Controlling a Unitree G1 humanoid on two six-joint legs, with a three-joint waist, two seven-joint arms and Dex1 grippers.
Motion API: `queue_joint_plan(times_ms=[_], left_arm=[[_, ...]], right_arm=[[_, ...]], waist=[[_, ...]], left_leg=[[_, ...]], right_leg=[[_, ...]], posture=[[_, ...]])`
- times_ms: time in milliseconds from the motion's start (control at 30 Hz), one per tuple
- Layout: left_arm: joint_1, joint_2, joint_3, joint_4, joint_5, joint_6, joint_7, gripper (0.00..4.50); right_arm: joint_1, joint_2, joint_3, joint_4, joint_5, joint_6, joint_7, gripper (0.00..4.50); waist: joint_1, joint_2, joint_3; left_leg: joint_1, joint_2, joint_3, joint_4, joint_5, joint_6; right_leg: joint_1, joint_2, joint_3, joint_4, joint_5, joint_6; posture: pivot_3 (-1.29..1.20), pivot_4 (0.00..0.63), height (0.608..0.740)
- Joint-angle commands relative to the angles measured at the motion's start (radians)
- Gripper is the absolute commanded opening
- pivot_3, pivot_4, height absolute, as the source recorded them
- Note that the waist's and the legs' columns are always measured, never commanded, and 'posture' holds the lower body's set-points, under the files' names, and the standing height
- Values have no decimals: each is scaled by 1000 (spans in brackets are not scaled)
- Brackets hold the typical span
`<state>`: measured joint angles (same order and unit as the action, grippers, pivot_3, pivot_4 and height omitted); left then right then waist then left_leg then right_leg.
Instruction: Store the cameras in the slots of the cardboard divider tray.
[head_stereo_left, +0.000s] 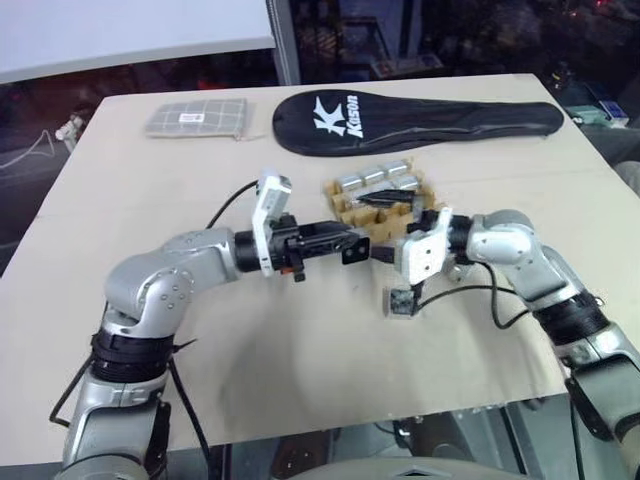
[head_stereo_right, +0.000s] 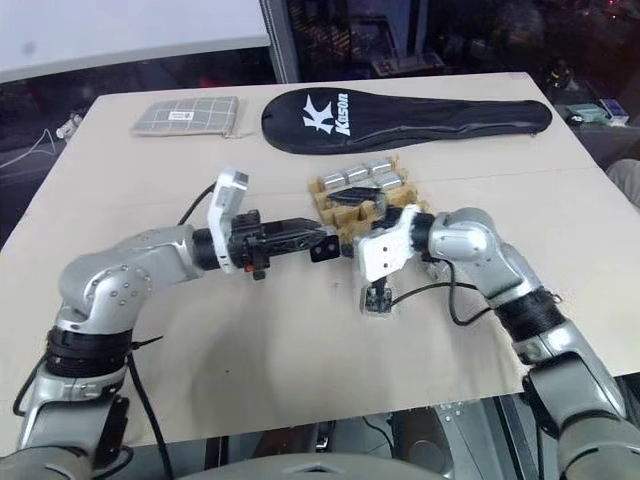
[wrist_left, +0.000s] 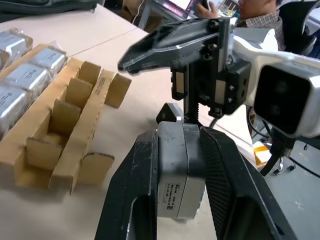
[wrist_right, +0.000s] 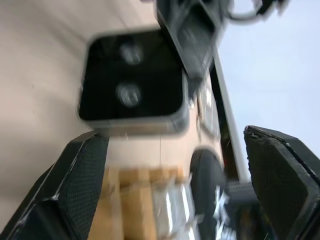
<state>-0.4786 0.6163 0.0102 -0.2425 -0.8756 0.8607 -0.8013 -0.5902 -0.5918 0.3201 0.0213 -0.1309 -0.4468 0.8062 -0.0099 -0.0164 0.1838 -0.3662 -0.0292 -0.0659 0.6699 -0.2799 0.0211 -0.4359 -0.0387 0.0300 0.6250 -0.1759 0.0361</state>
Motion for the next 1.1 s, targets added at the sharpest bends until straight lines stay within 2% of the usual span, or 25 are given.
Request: queue_joint_plan(times_ms=[33,100,167,267,333,433,500,633,767,1100], left_arm=[[-37,-58,-11,54,99,-133,-5,725],[-45,-81,-18,87,136,-178,-23,725],[-70,-119,-36,149,202,-267,-37,725],[-115,-171,-56,250,279,-376,-64,725],[-147,-206,-62,327,324,-477,-100,725],[-186,-245,-59,418,372,-597,-146,725],[-210,-259,-60,474,403,-649,-157,725],[-241,-276,-49,592,442,-731,-198,725],[-252,-280,-60,676,490,-808,-246,725],[-261,-329,-47,817,554,-911,-261,725]], right_arm=[[159,-83,-133,-239,281,297,73,4347],[246,-130,-187,-343,426,447,110,4347],[372,-159,-329,-415,626,618,74,4347],[563,-182,-529,-464,824,750,74,4347],[709,-177,-653,-480,881,770,96,4347],[912,-194,-768,-493,890,782,180,4347],[998,-146,-840,-483,933,732,250,4347],[1057,-24,-956,-462,1066,663,340,4347],[1116,-20,-982,-469,1005,648,342,4347],[1132,-38,-986,-427,944,599,379,4347]], waist=[[7,0,0],[10,0,0],[9,0,0],[18,-1,0],[27,-1,0],[26,-1,0],[21,-1,0],[14,-1,0],[5,-1,0],[7,-1,0]], left_leg=[[0,-1,-1,0,0,0],[-1,-1,-1,0,0,1],[-1,-1,0,0,-2,4],[-1,-1,0,1,-3,5],[0,-1,3,1,-3,5],[0,-1,4,2,-3,6],[1,-1,6,2,-3,6],[3,2,7,2,-3,6],[5,3,7,3,-3,6],[4,3,6,3,-3,6]], right_leg=[[0,-1,-1,0,0,0],[0,-1,-1,-1,0,0],[0,-2,-1,-1,0,0],[0,-2,-1,-1,0,0],[3,-1,-2,-1,0,0],[3,0,-3,-1,-1,1],[3,0,-2,-1,-1,2],[5,3,0,0,-3,5],[6,4,0,1,-2,6],[6,3,-1,0,-2,6]], posture=[[0,150,740],[0,150,740],[0,150,740],[0,150,740],[0,150,740],[0,150,740],[0,150,740],[0,150,740],[0,150,740],[0,150,740]])
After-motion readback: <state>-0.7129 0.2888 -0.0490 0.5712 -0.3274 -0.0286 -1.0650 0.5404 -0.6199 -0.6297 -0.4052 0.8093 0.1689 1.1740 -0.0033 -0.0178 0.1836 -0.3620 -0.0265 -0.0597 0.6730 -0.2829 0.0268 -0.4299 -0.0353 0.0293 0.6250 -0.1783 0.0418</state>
